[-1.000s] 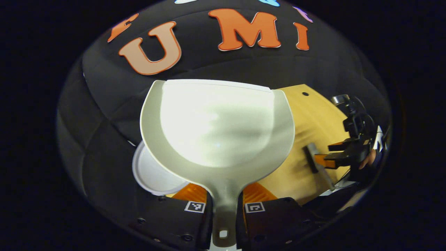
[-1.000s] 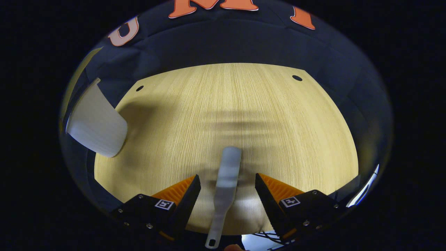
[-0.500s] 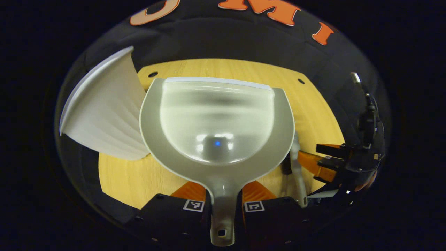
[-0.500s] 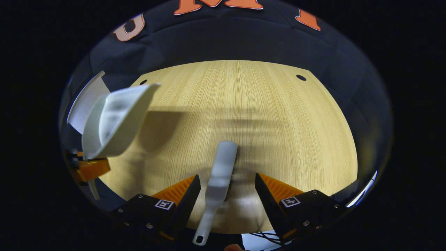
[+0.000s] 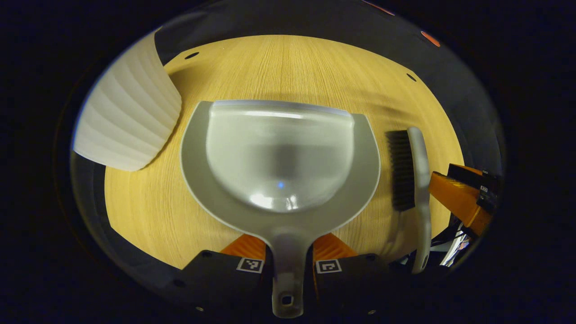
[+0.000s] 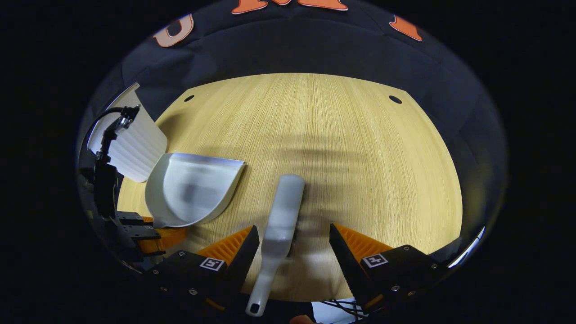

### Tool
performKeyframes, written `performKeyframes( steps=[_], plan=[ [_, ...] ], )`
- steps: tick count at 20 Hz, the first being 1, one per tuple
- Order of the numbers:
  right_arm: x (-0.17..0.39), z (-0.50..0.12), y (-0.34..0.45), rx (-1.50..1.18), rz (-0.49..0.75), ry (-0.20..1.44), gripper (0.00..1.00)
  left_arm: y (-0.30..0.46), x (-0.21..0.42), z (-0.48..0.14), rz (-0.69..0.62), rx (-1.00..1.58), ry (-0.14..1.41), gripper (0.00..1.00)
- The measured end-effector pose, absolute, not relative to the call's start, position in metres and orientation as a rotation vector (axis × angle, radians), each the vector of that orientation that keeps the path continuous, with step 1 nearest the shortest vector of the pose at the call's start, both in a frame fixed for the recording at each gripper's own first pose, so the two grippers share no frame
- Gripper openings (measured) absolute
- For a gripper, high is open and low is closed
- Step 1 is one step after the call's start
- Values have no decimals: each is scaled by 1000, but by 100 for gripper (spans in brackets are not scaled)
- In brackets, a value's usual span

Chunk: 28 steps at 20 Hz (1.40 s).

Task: Pick up the small broom and dustpan from the desktop, sweep the trash into the dustpan with the broom, and then empty the trash into the garbage bin.

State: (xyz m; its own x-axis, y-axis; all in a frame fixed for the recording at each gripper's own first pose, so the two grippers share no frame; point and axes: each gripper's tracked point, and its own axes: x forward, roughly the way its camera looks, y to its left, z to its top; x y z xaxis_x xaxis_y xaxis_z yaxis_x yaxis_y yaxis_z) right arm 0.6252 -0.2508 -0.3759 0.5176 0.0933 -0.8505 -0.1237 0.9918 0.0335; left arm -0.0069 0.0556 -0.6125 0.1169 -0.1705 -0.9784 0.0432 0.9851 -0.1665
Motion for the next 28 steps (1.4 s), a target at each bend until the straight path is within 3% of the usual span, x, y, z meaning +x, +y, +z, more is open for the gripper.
performKeyframes(
  steps=[4,8,11,15,21,28],
  plan=[
    [625,-380,-252,-29,128,1023,95,48,-20,-617,-162,-137,1457,29],
    [627,-378,-252,-14,123,1019,95,43,-23,-613,-206,-153,1464,36],
    [627,-375,-253,-3,106,1006,95,42,-15,-592,-270,-114,1418,57],
    [630,-343,-261,18,70,930,95,44,-12,-559,-319,-108,1348,67],
    [652,-263,-282,1,-19,664,95,62,48,-491,-273,42,993,77],
    [673,-157,-286,-8,-63,300,94,65,84,-452,-192,36,509,77]
  ],
)
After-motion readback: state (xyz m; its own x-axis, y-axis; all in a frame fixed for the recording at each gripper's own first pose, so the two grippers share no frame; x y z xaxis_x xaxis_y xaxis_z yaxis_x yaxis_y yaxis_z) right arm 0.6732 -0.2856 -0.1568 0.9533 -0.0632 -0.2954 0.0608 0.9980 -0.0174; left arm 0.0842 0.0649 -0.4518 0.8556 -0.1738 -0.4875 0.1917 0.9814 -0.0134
